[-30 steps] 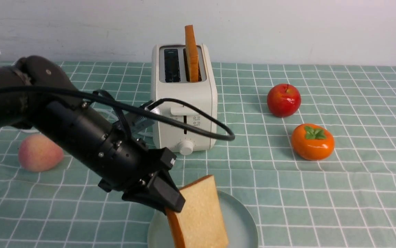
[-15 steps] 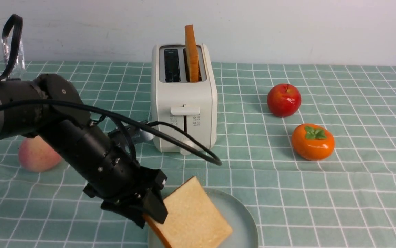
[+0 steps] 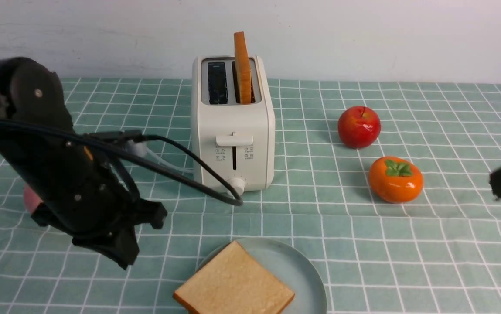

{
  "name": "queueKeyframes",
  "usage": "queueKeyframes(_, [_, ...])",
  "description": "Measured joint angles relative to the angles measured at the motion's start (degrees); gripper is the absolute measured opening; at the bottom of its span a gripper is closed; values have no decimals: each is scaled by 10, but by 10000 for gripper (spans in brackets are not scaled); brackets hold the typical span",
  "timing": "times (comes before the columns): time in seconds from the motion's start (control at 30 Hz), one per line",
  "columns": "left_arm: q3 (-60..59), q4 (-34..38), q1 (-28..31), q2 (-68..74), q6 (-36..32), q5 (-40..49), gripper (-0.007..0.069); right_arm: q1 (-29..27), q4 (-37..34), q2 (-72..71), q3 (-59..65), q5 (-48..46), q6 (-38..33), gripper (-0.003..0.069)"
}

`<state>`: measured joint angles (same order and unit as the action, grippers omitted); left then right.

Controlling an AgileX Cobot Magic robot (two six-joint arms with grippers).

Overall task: Take toasted bread from bread machine on blue coffee table place on plate.
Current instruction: 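Grasp the toast slice in the toaster and pull it up out of the slot with the right gripper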

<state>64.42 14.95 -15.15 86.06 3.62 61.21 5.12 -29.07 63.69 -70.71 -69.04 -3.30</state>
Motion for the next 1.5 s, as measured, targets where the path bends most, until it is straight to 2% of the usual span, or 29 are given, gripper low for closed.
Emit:
queueKeyframes(0.07, [0,-28,0,-48,41,-8,-14,56,33,56,-74,-4,39,45])
queueKeyframes(0.1, [-1,-30,0,-57,46,-9,-14,61,43,66,-79,-5,42,45])
queueKeyframes(0.13, [-9,-48,0,-93,67,-16,-14,104,85,108,-134,-10,71,45])
queueKeyframes(0.2, [-28,-62,0,-144,80,-25,-14,142,144,160,-189,-15,102,46])
queueKeyframes(0.23, [-30,-64,0,-149,80,-26,-14,146,150,165,-196,-16,108,46])
queueKeyframes(0.33, [-88,-71,0,-244,86,-44,-14,199,232,251,-304,-23,145,69])
queueKeyframes(0.43, [-144,-72,0,-329,87,-61,-14,224,268,323,-402,-21,159,121])
queueKeyframes(0.53, [-182,-73,0,-384,87,-70,-14,234,274,375,-472,-6,161,182])
queueKeyframes(0.57, [-202,-73,0,-425,87,-73,-14,239,276,407,-519,9,163,237])
queueKeyframes(0.77, [-258,-70,0,-541,97,-73,-14,244,278,534,-635,91,163,447])
queueKeyframes(0.8, [-259,-69,0,-543,98,-72,-14,244,278,538,-635,94,163,447])
queueKeyframes(0.9, [-275,-69,0,-582,133,-61,-14,244,273,588,-647,146,163,522])
queueKeyframes(1.03, [-285,-90,0,-607,169,-41,-14,244,250,626,-647,200,163,550])
queueKeyframes(1.23, [-287,-129,0,-615,181,-15,-14,244,242,664,-648,269,169,535])
queueKeyframes(1.37, [-287,-135,0,-615,191,-15,-14,244,251,682,-648,275,179,444])
queueKeyframes(1.4, [-287,-135,0,-615,191,-16,-14,244,254,685,-648,274,180,402])
queueKeyframes(1.43, [-287,-135,0,-615,193,-16,-14,244,255,687,-649,272,180,276])
queueKeyframes(1.5, [-287,-135,0,-615,193,-16,-14,244,257,684,-659,254,180,113])
